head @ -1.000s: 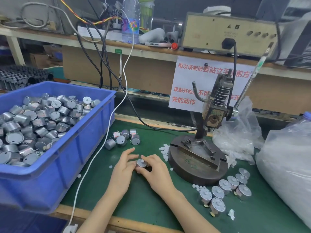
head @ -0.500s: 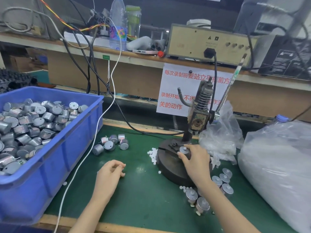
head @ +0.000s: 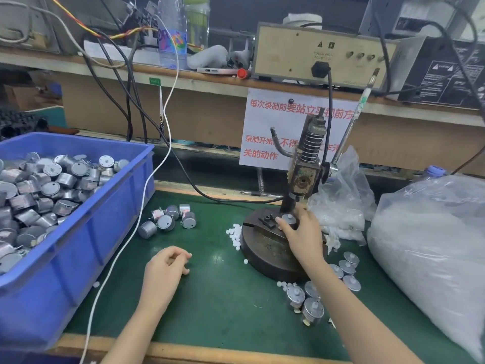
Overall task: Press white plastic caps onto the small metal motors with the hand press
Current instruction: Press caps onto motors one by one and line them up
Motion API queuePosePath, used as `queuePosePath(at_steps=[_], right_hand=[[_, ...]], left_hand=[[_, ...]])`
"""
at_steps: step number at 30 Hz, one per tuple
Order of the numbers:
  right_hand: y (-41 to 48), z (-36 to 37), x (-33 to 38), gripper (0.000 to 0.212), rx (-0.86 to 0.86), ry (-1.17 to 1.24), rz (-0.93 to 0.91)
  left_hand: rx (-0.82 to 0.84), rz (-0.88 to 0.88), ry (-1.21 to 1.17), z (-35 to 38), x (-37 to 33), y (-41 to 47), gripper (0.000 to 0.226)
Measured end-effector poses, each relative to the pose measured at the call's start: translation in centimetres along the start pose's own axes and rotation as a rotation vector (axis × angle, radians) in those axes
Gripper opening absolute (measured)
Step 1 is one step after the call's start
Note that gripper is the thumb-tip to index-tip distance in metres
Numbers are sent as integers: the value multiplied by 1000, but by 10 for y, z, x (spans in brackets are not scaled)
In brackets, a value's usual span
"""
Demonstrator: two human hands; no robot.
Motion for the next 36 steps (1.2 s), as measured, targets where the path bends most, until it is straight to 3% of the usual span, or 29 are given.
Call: queuePosePath(at_steps=[2, 4, 6, 8, 11, 14, 16, 18, 20, 25, 29, 31, 36], right_hand=[[1, -11, 0, 65, 47, 429, 31], [3, -30, 1, 60, -39, 707, 43], [11, -56, 7, 59, -138, 782, 0], [27, -82, 21, 53, -119, 853, -25], [52, -115, 50, 22, -44, 894, 32], [65, -144, 65, 25, -123, 905, 14], [58, -151, 70, 15, -154, 993, -67], [44, -147, 70, 7, -182, 944, -98], [26, -135, 64, 25, -192, 921, -127], [8, -121, 60, 36, -245, 939, -178], [3, -115, 61, 20, -306, 833, -233], [-5, -99, 48, 25, -314, 703, -254], [-17, -33, -2, 43, -68, 258, 63]], left_hand=[[-8, 0, -2, 1, -1, -1, 23], [-13, 0, -1, 1, -2, -1, 23], [-15, 4, 5, 2, -3, -1, 23], [-16, 5, 9, 2, -5, -1, 22], [-19, 4, 13, 2, -4, -2, 22], [-18, 2, -2, 1, -3, -3, 22], [-20, 0, -13, 1, -2, -2, 23], [-21, -4, -17, 1, -2, -2, 23], [-20, -3, -20, 1, -2, -2, 23], [-24, 1, -24, 1, -1, -1, 24], [-19, 2, -11, 1, -1, -1, 24], [-17, 1, -10, 2, -2, -1, 24], [-5, 0, 7, 2, -4, -3, 23]])
Point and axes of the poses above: each hand's wrist, its own y-axis towards the middle knuckle, its own z-axis out of the palm, x = y × z, the point moved 2 cm from there along y, towards the middle knuckle, and after that the axes turned 13 degrees about x, right-handed, at the moved point
